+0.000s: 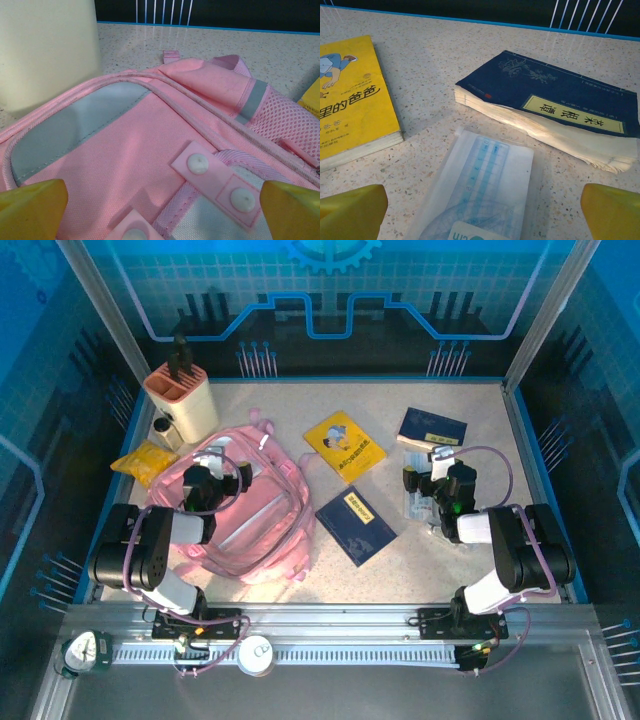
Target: Pack the student bag
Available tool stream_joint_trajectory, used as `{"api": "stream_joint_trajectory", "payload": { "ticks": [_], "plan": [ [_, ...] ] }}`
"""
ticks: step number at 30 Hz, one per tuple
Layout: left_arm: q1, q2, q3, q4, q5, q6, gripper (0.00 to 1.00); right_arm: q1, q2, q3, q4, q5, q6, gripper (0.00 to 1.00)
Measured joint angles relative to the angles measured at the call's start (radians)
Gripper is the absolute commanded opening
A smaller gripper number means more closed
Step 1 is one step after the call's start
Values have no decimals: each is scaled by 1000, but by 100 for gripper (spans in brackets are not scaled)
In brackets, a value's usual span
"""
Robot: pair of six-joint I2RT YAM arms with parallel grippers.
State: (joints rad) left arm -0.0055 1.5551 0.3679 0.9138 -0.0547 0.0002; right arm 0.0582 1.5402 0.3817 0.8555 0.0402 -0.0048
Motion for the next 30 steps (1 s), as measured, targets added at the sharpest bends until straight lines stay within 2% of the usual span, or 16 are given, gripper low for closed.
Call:
{"api": "stream_joint_trajectory", "payload": {
  "ticks": [30],
  "plan": [
    [0,-14,-5,0,11,0,99,0,-18,-17,27,-27,-3,100]
  ]
}}
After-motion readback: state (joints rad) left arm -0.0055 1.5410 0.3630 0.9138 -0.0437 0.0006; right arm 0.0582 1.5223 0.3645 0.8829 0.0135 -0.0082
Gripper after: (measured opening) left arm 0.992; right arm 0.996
